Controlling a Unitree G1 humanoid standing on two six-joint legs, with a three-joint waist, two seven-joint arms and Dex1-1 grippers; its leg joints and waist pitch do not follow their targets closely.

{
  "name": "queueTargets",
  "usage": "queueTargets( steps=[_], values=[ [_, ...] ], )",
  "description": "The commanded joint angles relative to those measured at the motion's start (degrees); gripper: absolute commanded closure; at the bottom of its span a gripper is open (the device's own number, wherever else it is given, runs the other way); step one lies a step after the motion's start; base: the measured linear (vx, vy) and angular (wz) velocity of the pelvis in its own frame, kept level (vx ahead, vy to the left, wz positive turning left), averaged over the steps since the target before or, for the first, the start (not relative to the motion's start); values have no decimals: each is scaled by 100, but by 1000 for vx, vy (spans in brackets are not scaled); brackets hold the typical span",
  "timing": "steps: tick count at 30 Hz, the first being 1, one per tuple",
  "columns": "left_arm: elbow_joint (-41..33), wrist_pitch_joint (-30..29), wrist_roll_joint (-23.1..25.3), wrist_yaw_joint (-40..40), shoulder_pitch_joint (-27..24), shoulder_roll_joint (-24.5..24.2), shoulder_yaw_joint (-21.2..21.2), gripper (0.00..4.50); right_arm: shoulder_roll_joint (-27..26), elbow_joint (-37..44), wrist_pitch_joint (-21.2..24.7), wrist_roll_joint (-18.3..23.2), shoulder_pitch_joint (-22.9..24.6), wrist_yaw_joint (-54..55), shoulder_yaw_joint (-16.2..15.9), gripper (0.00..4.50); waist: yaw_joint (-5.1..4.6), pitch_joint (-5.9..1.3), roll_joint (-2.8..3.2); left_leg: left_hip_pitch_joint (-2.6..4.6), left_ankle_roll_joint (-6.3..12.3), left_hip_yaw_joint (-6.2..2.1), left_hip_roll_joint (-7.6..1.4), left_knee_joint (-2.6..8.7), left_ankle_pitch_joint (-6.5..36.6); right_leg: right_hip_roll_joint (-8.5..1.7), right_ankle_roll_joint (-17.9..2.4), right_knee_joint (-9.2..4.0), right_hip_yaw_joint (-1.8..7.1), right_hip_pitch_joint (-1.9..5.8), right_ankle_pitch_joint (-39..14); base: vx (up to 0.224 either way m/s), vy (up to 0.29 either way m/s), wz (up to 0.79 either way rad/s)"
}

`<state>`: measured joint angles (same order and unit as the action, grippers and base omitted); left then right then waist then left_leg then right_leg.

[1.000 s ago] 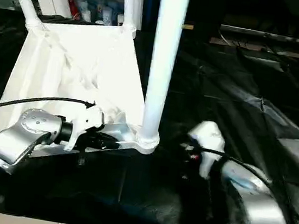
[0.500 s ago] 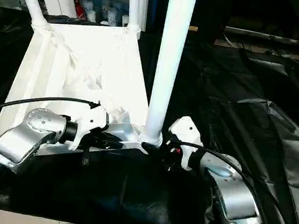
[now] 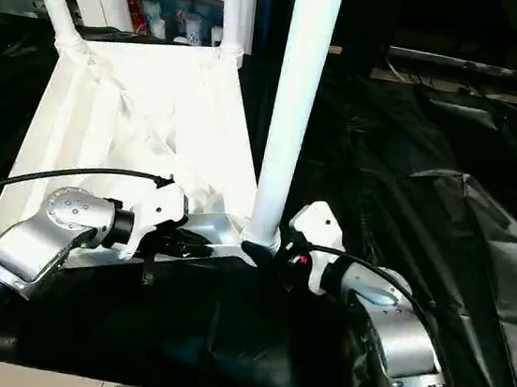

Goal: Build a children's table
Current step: Rotate leg to tighten

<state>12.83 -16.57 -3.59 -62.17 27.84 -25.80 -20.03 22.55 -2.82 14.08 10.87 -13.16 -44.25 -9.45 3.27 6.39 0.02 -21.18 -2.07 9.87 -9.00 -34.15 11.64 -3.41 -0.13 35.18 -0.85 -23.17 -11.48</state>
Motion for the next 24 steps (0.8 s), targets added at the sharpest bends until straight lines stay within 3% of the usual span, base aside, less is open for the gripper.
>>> queueTargets(
  steps=[1, 10, 15, 18, 21, 24],
  values=[
    [74, 18, 23, -71, -2, 16, -75, 450, 10, -75, -52, -14, -56, 25, 69, 142, 2, -415, -32, 51, 574, -96, -376, 374, 253, -458, -1838, -284, 229, 316, 188, 0, 0, 0],
    [5, -65, -2, -51, -64, 7, -53, 450, -40, -118, -75, 32, -40, -5, 63, 173, -1, -402, -57, 45, 606, -90, -371, 373, 231, -460, -1796, -290, 230, 307, 82, 0, 0, 0],
    [21, -171, 24, 137, -43, 90, -6, 450, -240, -224, -119, 10, -43, 354, 191, 176, -26, -383, -64, 47, 521, -94, -369, 391, 380, -459, -1741, -324, 229, 296, -233, 0, 0, 0],
    [357, -495, 164, 1062, 200, 697, 138, 450, -792, -595, -108, -246, -17, 1486, 384, 176, -50, -363, -57, 51, 419, -86, -365, 405, 479, -458, -1712, -363, 236, 266, -445, 0, 0, 0],
    [829, -720, 380, 2067, 473, 1430, 176, 450, -1393, -1019, 68, -486, -69, 2618, 533, 176, -47, -352, -42, 82, 170, -93, -346, 424, 760, -461, -1533, -440, 247, 240, -1062, 0, 0, 0],
    [1270, -745, 564, 2826, 662, 2012, 122, 450, -1740, -1377, 63, -739, -257, 3194, 412, 176, -43, -346, -40, 115, 89, -93, -345, 448, 960, -439, -1444, -486, 248, 215, -1251, 0, 0, 0]
  ],
)
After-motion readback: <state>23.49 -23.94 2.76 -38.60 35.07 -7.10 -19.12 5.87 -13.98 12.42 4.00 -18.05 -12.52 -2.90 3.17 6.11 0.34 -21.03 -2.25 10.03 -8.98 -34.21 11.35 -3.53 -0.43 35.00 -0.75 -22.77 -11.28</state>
